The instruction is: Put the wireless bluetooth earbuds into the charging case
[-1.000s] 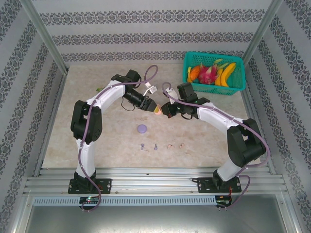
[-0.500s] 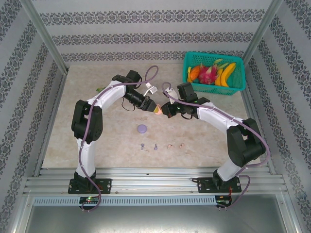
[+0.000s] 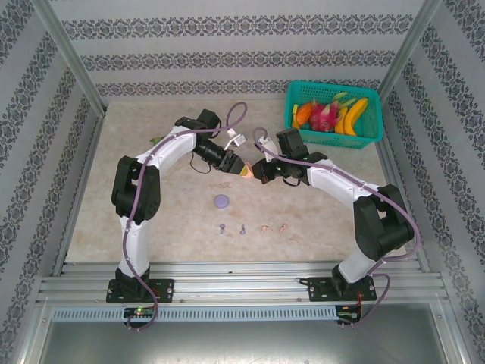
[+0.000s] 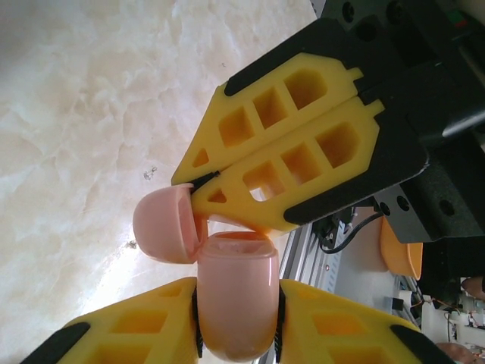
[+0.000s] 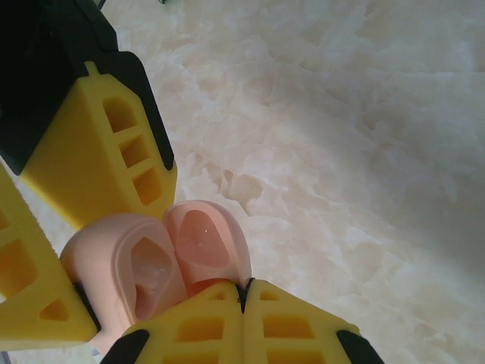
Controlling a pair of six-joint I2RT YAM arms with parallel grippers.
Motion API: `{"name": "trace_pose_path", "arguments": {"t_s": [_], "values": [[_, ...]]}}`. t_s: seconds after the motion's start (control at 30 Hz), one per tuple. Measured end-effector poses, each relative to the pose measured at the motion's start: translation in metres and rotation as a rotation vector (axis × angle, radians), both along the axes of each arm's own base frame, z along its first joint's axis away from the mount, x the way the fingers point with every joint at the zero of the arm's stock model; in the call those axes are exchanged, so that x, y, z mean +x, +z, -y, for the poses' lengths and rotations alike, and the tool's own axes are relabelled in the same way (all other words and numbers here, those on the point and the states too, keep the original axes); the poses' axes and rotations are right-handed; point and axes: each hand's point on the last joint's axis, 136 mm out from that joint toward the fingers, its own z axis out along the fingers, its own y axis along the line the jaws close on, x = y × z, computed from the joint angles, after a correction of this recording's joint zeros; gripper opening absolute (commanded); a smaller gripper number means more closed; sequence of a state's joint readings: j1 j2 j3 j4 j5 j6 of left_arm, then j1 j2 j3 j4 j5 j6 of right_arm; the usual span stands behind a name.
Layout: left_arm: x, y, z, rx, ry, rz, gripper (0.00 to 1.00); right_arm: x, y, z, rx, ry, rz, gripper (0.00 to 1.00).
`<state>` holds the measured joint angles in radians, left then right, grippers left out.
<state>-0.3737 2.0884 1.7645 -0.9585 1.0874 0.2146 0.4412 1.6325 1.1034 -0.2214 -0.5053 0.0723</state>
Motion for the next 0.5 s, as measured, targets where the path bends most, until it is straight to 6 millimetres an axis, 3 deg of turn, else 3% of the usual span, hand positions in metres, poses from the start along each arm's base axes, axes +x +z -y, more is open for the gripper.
{"name": "trace_pose_path", "arguments": {"t_s": [0.17,0.37,0.5], "values": [[-0.0009,0.0016,0.0027,-0.01,-0.003,-0.003,0.37,0.0006,0.0017,-0.0008,0.004,0.0,0.002,0.0],[-0.0005,0.0015,0.0032,-0.008,-0.001,-0.003,0.25,0.0008,0.0033,-0.0018,0.01,0.004,0.002,0.0],[0.0,0.0011,0.0031,-0.006,0.0,0.0,0.12,0.0007,0.003,-0.0015,0.008,0.003,0.002,0.0]]}}
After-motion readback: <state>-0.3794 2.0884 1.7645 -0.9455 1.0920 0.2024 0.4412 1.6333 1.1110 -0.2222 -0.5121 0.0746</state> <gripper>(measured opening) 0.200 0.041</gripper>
